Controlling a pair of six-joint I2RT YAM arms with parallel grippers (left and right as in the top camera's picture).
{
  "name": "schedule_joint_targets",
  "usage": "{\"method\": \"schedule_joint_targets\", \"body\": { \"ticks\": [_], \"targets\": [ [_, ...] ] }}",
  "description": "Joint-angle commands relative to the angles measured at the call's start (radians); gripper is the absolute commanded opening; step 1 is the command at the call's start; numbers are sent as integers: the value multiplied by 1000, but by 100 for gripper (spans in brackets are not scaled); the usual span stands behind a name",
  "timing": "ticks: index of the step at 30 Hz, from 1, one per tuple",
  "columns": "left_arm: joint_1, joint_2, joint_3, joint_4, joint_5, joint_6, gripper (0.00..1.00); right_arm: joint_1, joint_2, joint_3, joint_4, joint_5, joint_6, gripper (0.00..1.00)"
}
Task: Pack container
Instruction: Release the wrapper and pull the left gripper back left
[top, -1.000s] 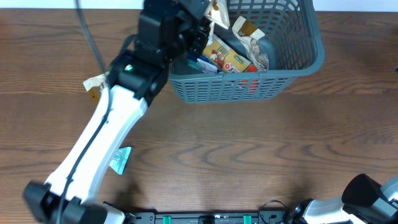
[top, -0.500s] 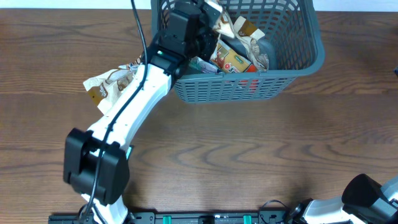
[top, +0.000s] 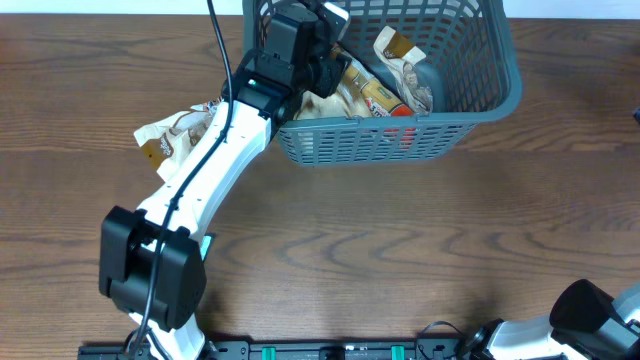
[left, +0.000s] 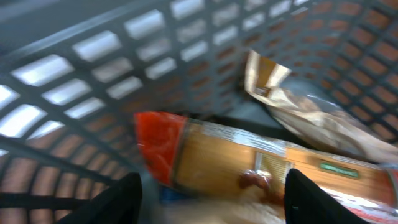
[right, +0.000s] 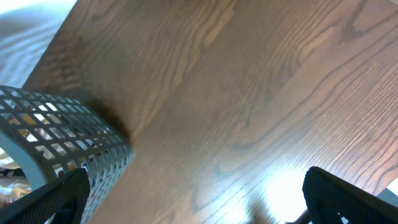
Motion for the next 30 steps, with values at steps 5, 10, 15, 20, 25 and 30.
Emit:
{"method": "schedule_joint_targets", "body": {
  "ticks": [5, 10, 15, 20, 25, 30],
  "targets": [
    [6, -188, 60, 12, -283, 134, 67, -10, -3, 13, 0, -7, -16, 99],
    [22, -297, 95, 12, -399, 145, 72, -10, -3, 13, -2, -7, -16, 99],
    [51, -425, 96, -57, -547, 140, 82, -10, -3, 13, -4, -7, -16, 99],
    [128, -513, 96, -288, -629, 77, 96, -10, -3, 13, -3, -7, -16, 99],
    [252, -518, 95, -534, -618, 120, 97, -10, -3, 13, -1, -7, -16, 99],
    [430, -466, 95, -691, -240, 257, 98, -10, -3, 13, 0, -7, -16, 99]
  ]
}}
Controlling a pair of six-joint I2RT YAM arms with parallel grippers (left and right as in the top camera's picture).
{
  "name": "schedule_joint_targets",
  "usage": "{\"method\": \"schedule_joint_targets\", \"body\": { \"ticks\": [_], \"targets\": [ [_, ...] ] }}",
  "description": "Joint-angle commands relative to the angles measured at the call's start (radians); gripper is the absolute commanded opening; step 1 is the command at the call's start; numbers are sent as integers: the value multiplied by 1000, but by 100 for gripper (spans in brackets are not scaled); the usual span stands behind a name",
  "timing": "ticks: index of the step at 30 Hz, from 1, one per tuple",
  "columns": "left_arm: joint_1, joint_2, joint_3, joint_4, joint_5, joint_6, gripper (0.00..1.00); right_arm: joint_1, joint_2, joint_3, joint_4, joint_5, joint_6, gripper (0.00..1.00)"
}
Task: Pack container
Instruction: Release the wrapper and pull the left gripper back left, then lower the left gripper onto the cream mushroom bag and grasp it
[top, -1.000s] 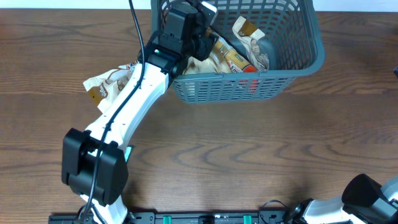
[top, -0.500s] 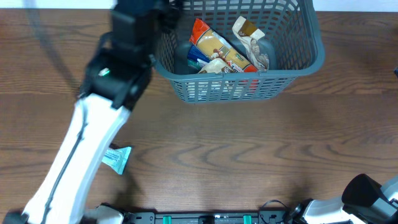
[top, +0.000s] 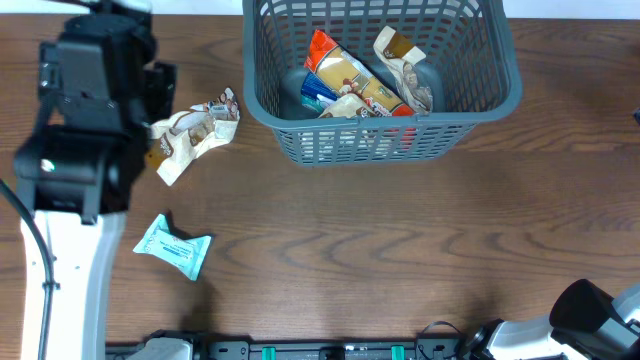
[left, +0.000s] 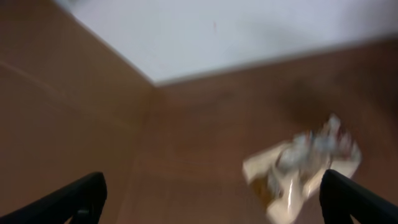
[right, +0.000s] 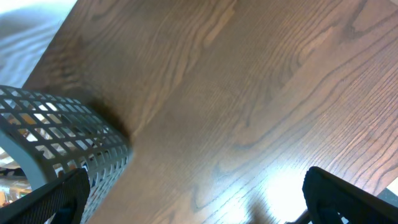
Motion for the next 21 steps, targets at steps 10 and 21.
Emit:
{"method": "schedule_joint_targets", "body": {
  "ticks": [10, 21],
  "targets": [
    [221, 322, 4, -61, 640, 182, 98, -10, -3, 13, -4, -8, -15, 99],
    [217, 609, 4, -87, 568, 275, 98, -10, -3, 13, -4, -8, -15, 99]
  ]
}}
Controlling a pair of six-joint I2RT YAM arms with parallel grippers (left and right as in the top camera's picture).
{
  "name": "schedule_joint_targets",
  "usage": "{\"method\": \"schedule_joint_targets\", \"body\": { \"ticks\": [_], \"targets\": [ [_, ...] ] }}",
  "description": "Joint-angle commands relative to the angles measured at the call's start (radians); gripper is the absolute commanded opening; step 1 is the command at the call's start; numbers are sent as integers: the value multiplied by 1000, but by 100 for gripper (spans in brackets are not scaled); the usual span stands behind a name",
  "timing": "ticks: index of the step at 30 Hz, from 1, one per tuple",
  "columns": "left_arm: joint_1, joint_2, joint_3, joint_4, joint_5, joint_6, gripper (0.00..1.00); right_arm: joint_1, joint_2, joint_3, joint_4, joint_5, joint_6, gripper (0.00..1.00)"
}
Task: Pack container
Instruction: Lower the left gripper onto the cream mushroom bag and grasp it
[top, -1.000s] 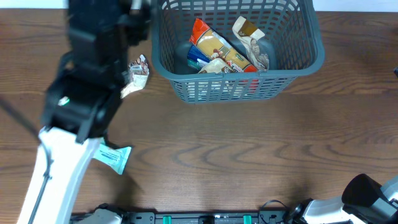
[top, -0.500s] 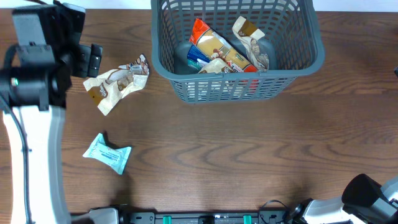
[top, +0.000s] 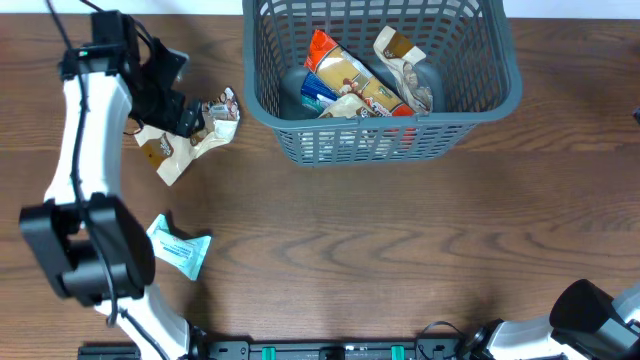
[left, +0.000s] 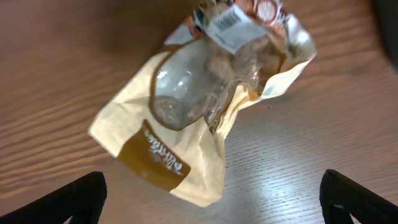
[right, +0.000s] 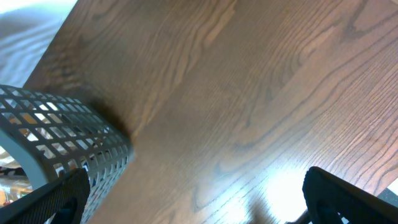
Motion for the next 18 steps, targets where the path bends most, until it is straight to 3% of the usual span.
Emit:
{"method": "schedule_joint_targets", "body": {
  "ticks": [1, 10, 18],
  "targets": [
    [2, 31, 4, -6, 3, 70, 98, -10, -3, 13, -3, -5, -15, 99],
    [2, 61, 4, -2, 5, 182, 99, -10, -3, 13, 1, -5, -14, 99],
    [2, 68, 4, 21, 112, 276, 99, -10, -3, 13, 2, -5, -15, 99]
  ]
}}
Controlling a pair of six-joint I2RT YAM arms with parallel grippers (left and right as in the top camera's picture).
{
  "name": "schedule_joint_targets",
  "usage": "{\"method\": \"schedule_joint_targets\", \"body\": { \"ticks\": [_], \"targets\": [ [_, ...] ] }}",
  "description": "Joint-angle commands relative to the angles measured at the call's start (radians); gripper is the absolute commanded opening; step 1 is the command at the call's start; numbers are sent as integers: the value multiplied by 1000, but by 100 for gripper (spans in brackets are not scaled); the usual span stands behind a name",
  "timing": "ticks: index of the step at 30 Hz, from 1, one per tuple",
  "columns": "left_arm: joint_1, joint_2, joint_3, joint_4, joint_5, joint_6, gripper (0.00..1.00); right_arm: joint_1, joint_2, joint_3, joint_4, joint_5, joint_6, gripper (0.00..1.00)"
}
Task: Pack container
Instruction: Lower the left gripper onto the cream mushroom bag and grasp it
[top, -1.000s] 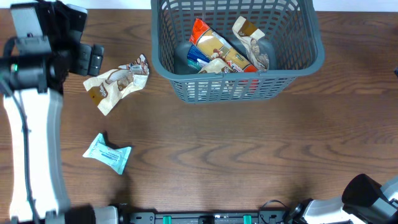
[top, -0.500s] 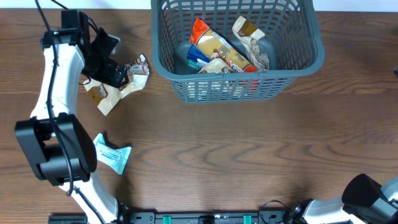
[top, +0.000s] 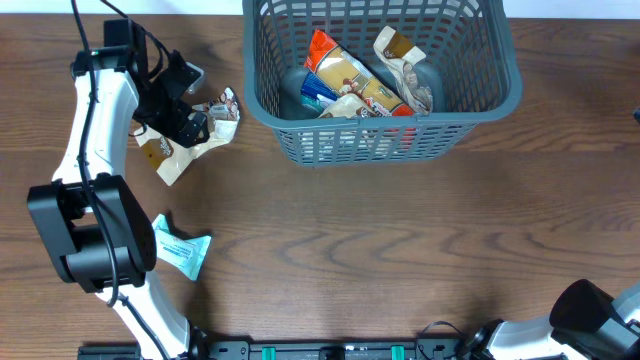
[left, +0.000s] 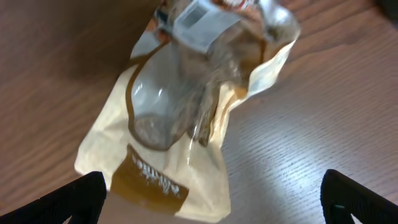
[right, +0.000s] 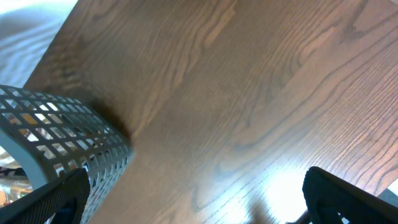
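Observation:
The grey-blue mesh basket stands at the back centre and holds several snack packets, among them an orange-red one. A crumpled cream snack bag with a clear window lies on the table to the basket's left. My left gripper hovers right over it, open; the black fingertips sit wide apart on either side of the bag's lower end, with nothing between them. A teal packet lies nearer the front left. My right gripper is open over bare wood.
The wooden table spans the whole view. My right arm's base rests at the front right corner. In the right wrist view the basket's corner shows at the left. My left arm stretches along the left side.
My left gripper has dropped a little closer to the cream bag, which now looks larger and more upright in the left wrist view. The right arm has not moved.
My left gripper was open inside the basket above the orange-red packet. Then it was out of the basket, high over the table's left side with the cream bag in sight. After that it stood open above the cream bag, and now it is closer to it.

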Motion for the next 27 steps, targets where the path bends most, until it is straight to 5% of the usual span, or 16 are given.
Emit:
{"method": "schedule_joint_targets", "body": {
  "ticks": [1, 27],
  "targets": [
    [2, 14, 4, 22, 55, 60, 98, -10, -3, 13, 1, -5, -15, 99],
    [14, 267, -7, 79, 58, 78, 99, -10, -3, 13, -2, -5, -15, 99]
  ]
}}
